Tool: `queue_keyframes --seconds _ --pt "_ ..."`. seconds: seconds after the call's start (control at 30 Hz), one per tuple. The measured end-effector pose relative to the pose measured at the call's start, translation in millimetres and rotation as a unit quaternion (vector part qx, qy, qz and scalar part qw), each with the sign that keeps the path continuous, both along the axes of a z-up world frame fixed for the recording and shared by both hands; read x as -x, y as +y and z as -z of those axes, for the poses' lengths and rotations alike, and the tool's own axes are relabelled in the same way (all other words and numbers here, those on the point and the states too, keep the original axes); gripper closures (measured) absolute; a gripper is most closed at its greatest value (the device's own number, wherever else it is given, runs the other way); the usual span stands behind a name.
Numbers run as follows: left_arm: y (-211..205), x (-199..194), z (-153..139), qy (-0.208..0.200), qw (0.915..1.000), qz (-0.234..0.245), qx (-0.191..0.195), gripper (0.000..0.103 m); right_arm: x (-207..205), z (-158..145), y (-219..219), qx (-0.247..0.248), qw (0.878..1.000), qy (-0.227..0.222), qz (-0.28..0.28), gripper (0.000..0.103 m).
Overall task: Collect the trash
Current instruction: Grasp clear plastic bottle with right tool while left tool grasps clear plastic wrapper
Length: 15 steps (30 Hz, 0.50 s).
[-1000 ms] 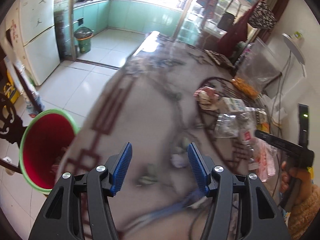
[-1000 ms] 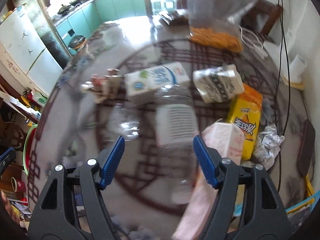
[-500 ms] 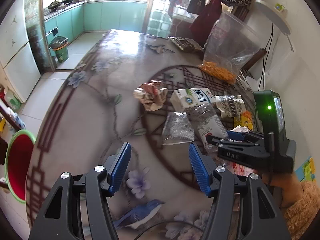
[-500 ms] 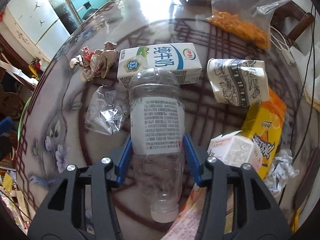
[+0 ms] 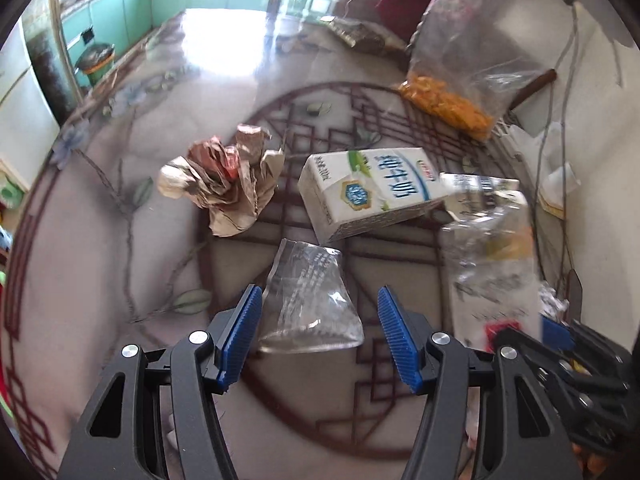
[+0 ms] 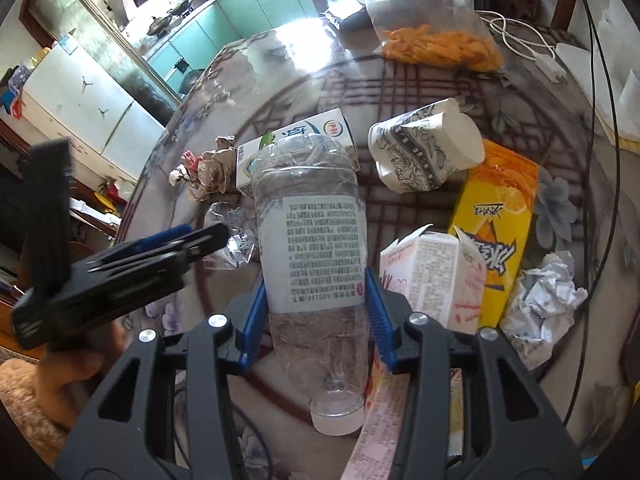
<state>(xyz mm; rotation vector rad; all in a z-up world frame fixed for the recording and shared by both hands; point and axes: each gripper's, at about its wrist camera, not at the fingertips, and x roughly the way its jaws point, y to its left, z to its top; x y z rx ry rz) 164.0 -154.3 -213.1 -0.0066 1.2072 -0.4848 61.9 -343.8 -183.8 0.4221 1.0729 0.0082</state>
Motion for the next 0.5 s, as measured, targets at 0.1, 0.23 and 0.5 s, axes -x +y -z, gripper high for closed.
queue_keyframes --seconds 0.1,0.23,0.5 --pt "-3.7 -3.9 11.5 0.011 0.9999 -0.003 -0.005 0.052 -0.3 0.7 -0.5 -0.008 1.0 -0.002 -0.003 0.058" --pt "-5.7 -4.8 16.6 0.007 1.0 0.002 -0.006 0.057 -0.5 0.9 -2.1 -0.014 1.0 -0.002 -0.002 0.058" --pt "3.7 6.8 -2.9 -0.022 0.9994 0.025 -0.004 0.069 5.3 -10.4 6.5 -0.009 1.0 -0.013 -0.004 0.058"
